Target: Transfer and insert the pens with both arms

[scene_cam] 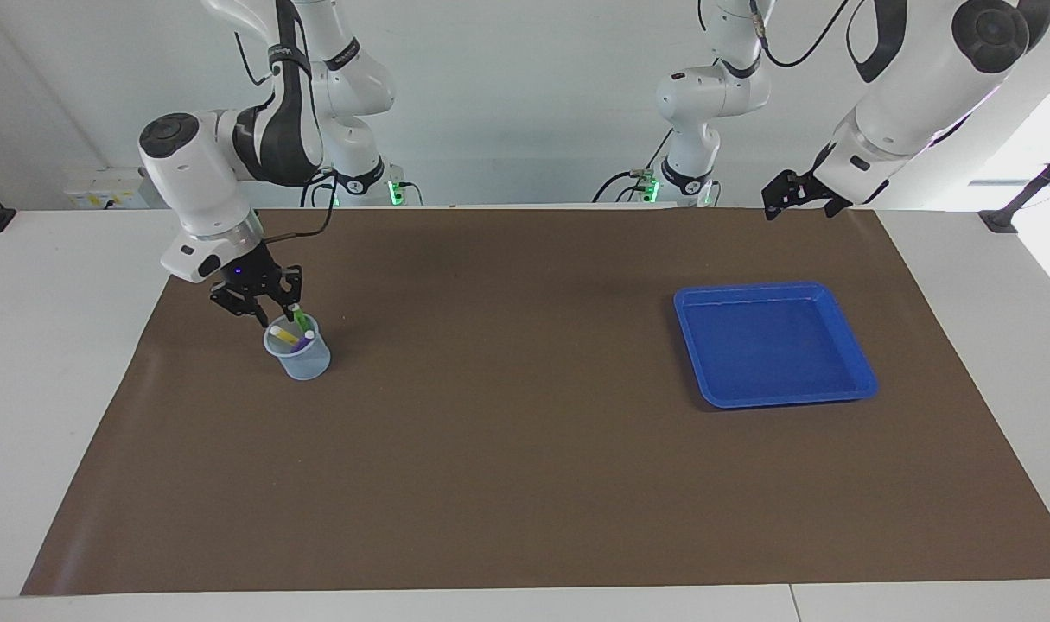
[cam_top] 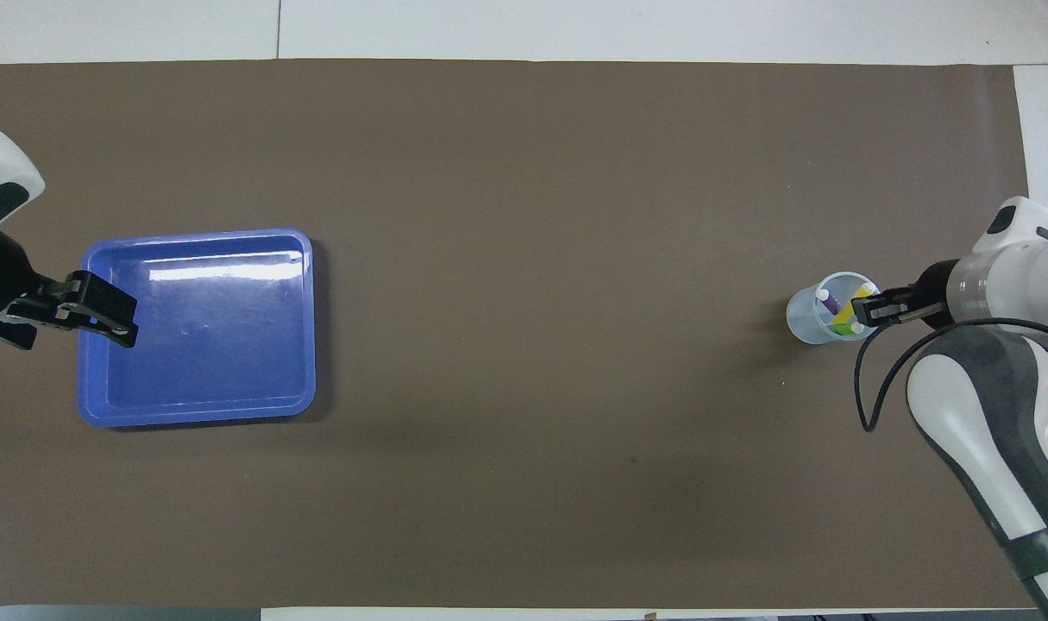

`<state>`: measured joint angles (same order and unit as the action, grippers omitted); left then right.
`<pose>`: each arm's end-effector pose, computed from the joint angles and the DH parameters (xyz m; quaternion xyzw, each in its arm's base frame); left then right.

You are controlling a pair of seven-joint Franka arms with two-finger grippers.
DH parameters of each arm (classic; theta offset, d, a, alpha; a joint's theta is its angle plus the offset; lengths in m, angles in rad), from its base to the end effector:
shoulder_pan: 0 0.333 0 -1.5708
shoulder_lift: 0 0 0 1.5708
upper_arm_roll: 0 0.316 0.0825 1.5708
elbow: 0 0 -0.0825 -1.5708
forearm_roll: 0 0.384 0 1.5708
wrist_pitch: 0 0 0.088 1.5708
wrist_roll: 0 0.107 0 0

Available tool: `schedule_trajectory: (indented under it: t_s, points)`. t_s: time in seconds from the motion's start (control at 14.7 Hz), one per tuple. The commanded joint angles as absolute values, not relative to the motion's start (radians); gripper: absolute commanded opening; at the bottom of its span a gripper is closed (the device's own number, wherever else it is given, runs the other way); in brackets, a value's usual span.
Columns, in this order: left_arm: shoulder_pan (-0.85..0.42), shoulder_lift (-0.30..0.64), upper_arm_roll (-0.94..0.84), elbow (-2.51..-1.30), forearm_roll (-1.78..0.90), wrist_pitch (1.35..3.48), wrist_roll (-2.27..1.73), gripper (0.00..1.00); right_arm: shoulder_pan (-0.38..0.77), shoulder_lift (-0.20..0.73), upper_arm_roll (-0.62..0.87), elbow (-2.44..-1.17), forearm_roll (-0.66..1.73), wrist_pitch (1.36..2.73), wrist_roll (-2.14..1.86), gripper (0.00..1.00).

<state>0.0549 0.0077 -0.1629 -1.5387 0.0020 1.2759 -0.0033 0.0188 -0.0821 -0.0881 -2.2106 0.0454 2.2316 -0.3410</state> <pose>0.5200 -0.0558 0.6136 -0.9895 0.0518 0.1346 0.0079 0.5232 -0.0354 0.4240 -0.9909 -0.1223 -0.0548 0.0113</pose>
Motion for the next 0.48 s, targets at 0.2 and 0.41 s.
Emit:
schedule_trajectory:
  t_s: [0.2,0.41]
  points:
    - [-0.058,-0.077,-0.04,-1.692,0.021,1.414,0.045,1.0,0.014,-0.052,-0.094,-2.117,0.061,2.227,-0.296,1.0]
    - [-0.061,-0.071,-0.046,-1.698,0.015,1.457,-0.041,1.0,0.014,-0.054,-0.094,-2.041,0.055,2.163,-0.256,1.0]
